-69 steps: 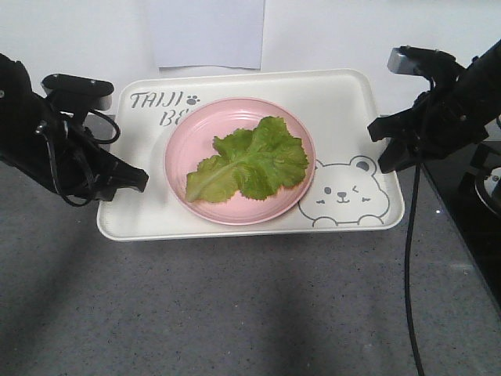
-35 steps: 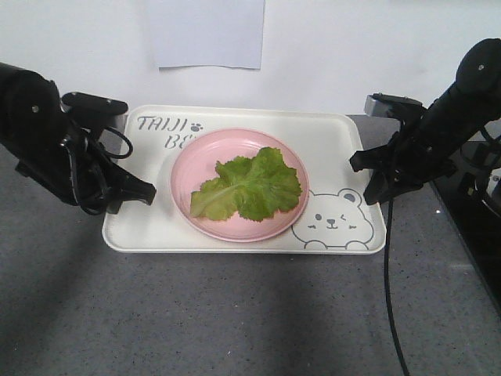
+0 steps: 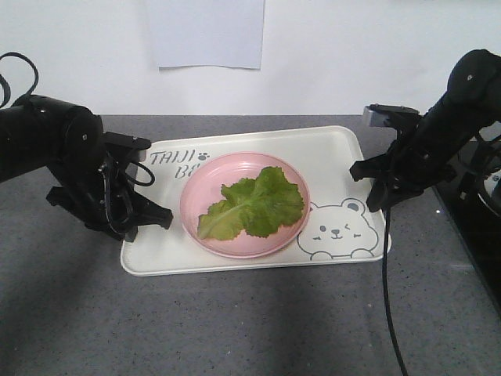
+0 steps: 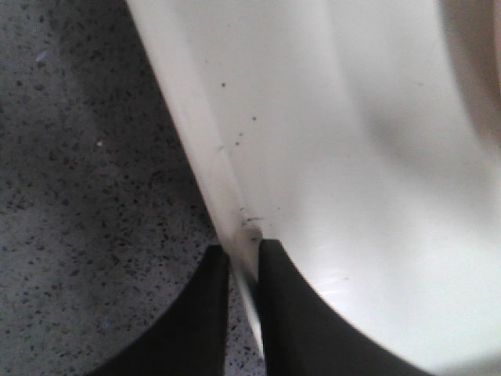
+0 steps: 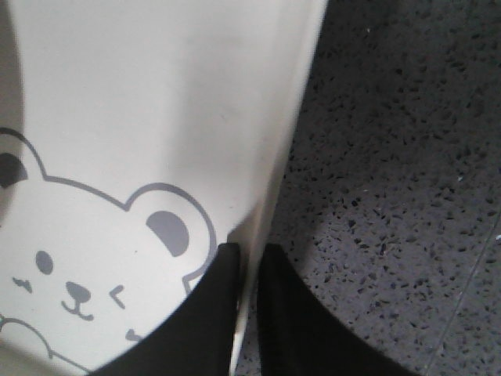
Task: Transfer vegetables to tray and serve
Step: 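Lower the tray onto the countertop with both grippers, then open both grippers and raise them away from the tray edges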
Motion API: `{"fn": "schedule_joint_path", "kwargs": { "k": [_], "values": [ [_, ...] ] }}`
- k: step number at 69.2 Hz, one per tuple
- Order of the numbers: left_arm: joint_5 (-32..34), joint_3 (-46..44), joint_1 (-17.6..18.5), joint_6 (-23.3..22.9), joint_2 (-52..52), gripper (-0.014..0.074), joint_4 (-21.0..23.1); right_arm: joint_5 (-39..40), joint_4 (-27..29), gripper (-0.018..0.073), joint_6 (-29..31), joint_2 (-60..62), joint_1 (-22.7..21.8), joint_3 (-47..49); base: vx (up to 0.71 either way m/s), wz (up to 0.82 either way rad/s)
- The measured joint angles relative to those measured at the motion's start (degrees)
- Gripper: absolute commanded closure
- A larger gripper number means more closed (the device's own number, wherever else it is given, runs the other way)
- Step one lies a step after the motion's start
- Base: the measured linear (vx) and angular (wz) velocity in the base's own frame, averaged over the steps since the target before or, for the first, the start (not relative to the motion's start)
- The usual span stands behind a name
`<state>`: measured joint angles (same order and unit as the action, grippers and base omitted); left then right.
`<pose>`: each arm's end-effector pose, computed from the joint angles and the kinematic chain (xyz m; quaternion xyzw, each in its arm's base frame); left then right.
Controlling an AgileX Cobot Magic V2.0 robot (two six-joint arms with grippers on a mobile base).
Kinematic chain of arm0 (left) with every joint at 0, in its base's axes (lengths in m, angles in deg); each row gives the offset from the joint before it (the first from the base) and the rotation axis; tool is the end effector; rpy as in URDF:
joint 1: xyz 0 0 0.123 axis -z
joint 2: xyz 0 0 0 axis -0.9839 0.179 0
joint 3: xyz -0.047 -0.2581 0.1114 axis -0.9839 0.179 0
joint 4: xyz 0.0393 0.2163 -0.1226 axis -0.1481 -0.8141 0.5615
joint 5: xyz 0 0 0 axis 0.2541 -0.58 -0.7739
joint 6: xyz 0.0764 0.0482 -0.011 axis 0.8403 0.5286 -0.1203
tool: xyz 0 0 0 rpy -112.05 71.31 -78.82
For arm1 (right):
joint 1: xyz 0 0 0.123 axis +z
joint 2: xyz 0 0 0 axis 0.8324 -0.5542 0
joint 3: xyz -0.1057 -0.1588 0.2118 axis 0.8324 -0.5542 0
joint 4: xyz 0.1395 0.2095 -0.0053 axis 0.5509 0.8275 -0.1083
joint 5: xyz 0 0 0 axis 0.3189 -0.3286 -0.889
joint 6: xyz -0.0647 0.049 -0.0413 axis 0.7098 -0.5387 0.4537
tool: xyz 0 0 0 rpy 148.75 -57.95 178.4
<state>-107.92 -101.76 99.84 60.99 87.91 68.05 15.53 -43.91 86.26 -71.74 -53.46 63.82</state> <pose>0.3436 -0.1242 0.2342 0.1130 0.9868 -0.0185 0.1145 0.4008 0.0485 0.2450 -0.1291 0.9764 0.1514 0.0841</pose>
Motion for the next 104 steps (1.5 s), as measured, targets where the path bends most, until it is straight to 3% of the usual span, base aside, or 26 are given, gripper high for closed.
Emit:
{"fn": "schedule_joint_path", "kwargs": {
  "k": [29,52,76,91,104],
  "values": [
    [0.43,0.00,0.00,0.00,1.95,0.0602,0.11,0.69,-0.41,0.0544,0.00,-3.37,0.16,0.00,0.00,0.00],
    [0.60,-0.05,0.05,0.05,2.00,0.0580,0.11,-0.47,-0.73,0.0386,1.42,-3.37,0.16,0.00,0.00,0.00],
    [0.58,-0.05,0.22,1.09,2.06,0.0426,0.25,-1.11,0.63,0.0169,1.60,-3.37,0.58,0.00,0.00,0.00],
    [0.46,-0.05,0.73,1.59,2.06,0.0307,0.49,-1.24,1.41,0.0157,1.42,-3.37,0.64,0.00,0.00,0.00],
    [0.35,-0.09,0.74,1.67,2.06,0.0260,0.82,-1.26,1.82,0.0157,-0.70,-3.37,0.81,0.00,0.00,0.00]
  ]
}}
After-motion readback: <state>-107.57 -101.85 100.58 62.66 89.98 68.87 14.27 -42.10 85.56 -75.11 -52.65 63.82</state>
